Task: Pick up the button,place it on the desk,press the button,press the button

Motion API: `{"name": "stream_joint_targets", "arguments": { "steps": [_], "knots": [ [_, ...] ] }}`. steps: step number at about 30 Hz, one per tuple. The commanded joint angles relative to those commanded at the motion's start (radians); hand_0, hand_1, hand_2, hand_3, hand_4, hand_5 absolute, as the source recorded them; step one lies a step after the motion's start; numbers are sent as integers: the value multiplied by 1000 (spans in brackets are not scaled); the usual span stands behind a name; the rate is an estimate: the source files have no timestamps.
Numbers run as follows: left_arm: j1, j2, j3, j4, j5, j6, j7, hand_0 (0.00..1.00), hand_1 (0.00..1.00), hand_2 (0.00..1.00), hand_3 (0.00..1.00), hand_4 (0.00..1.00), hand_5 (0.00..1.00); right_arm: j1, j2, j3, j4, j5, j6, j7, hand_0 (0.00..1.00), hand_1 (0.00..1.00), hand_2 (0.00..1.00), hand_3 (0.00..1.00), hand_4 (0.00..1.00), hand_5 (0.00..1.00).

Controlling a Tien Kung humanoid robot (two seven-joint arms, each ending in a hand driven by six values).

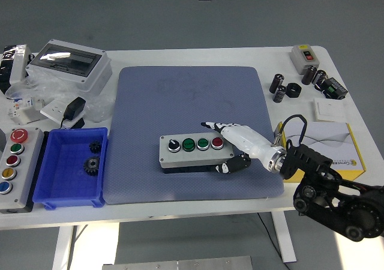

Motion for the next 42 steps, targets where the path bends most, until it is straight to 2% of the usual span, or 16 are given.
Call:
{"name": "stream_joint_targets", "arguments": {
  "steps": [1, 2, 13, 25, 26, 31, 32, 37, 38, 42],
  "knots": [
    [0, 0, -1, 0, 1, -2, 0, 626, 582, 517, 590, 650, 260, -1, -1, 2, 2, 2, 2, 0, 992, 969, 998, 998, 549, 2],
    [0, 0, -1, 0, 2, -3, -1, 626, 579, 516, 589, 651, 260, -1, -2, 3, 3, 4, 3, 0, 998, 998, 998, 998, 614, 2],
    [0, 1, -16, 0, 20, -21, 5, 625, 579, 514, 590, 652, 256, -2, -10, 23, 11, 19, 30, 2, 998, 998, 998, 998, 636, 18],
    [-3, 0, -22, 0, 46, -34, 10, 626, 579, 514, 593, 654, 245, 3, -29, 65, 33, 60, 117, -8, 998, 998, 998, 998, 661, 35],
    [-3, 0, -22, 0, 47, -35, 10, 627, 577, 514, 595, 656, 243, 1, -34, 71, 36, 70, 124, -10, 998, 998, 998, 998, 711, 81],
    [-5, -1, -24, 0, 56, -38, 10, 627, 577, 514, 595, 656, 243, -10, -57, 95, 53, 125, 157, -13, 998, 998, 998, 998, 711, 81],
    [-5, 0, -25, 0, 58, -38, 10, 630, 579, 514, 599, 661, 236, -11, -60, 98, 56, 135, 161, -13, 998, 998, 998, 998, 770, 122],
    [-7, 1, -30, 0, 71, -39, 8, 630, 579, 514, 599, 661, 236, -19, -66, 111, 57, 159, 165, -11, 998, 998, 998, 998, 770, 122],
    [-8, 1, -30, 0, 72, -39, 7, 630, 579, 515, 601, 665, 229, -20, -66, 113, 56, 160, 162, -11, 998, 998, 998, 998, 884, 178],
    [-8, 0, -30, 0, 77, -41, 7, 630, 579, 515, 601, 665, 229, -23, -59, 113, 50, 162, 148, -13, 998, 998, 998, 998, 884, 178]
  ]
}}
